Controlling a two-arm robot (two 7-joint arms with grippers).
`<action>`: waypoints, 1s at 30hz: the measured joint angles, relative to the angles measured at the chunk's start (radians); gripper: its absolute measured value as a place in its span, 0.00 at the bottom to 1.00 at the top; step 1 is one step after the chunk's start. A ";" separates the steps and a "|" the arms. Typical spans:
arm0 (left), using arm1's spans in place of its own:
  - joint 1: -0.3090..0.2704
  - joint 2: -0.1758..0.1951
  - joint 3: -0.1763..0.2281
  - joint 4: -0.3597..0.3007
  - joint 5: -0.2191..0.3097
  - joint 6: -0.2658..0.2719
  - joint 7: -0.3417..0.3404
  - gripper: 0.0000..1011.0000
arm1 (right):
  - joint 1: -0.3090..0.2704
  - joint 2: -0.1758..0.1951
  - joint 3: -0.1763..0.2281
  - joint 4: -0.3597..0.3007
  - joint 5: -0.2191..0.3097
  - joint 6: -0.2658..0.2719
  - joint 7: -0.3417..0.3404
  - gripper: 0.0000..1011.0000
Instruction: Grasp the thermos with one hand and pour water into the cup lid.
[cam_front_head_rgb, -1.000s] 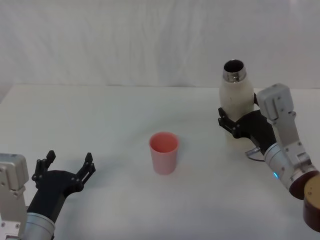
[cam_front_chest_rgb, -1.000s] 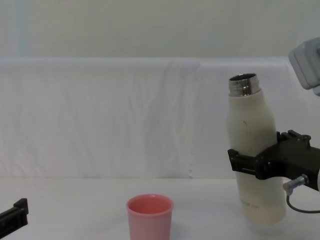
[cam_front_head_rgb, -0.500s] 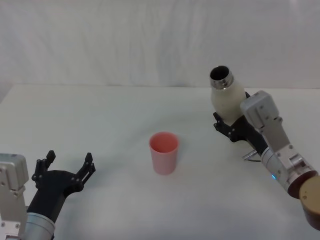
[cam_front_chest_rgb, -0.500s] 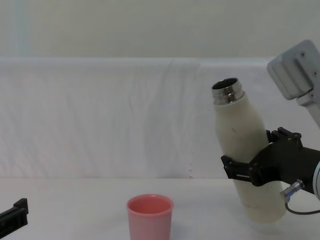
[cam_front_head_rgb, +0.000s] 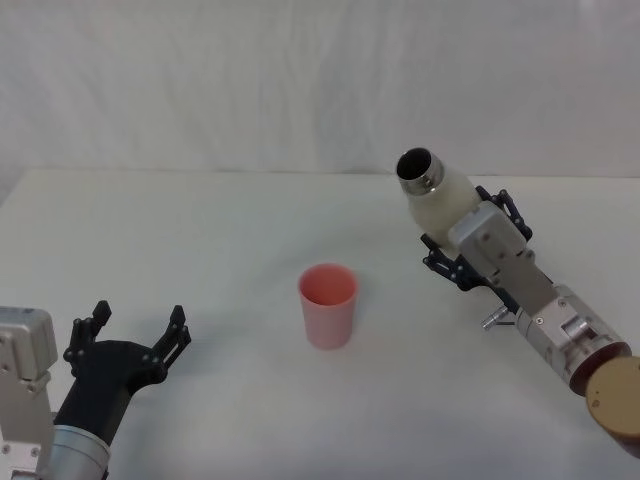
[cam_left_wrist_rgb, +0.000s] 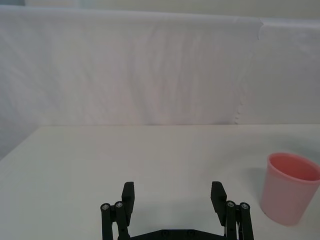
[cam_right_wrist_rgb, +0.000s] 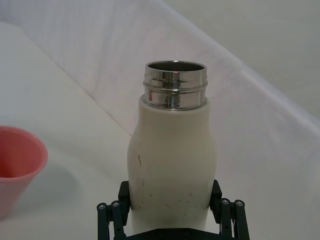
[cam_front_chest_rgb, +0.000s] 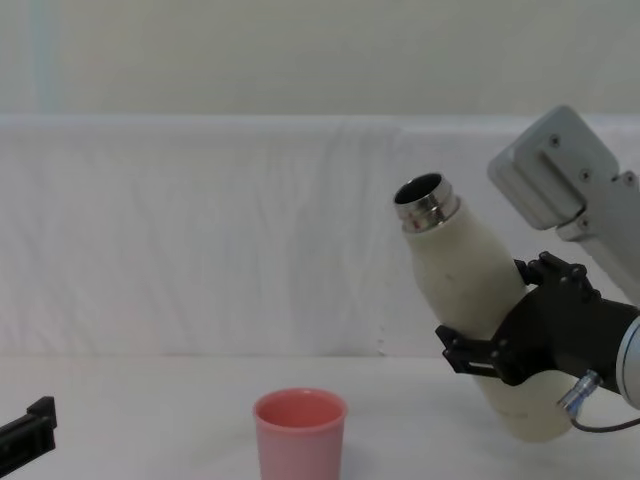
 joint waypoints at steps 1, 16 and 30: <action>0.000 0.000 0.000 0.000 0.000 0.000 0.000 0.99 | 0.001 0.000 -0.002 0.000 -0.005 0.000 -0.001 0.94; 0.000 0.000 0.000 0.000 0.000 0.000 0.000 0.99 | 0.030 0.024 -0.049 0.017 -0.130 0.007 0.008 0.94; 0.000 0.000 0.000 0.000 0.000 0.000 0.000 0.99 | 0.069 0.061 -0.106 0.039 -0.246 0.013 0.026 0.94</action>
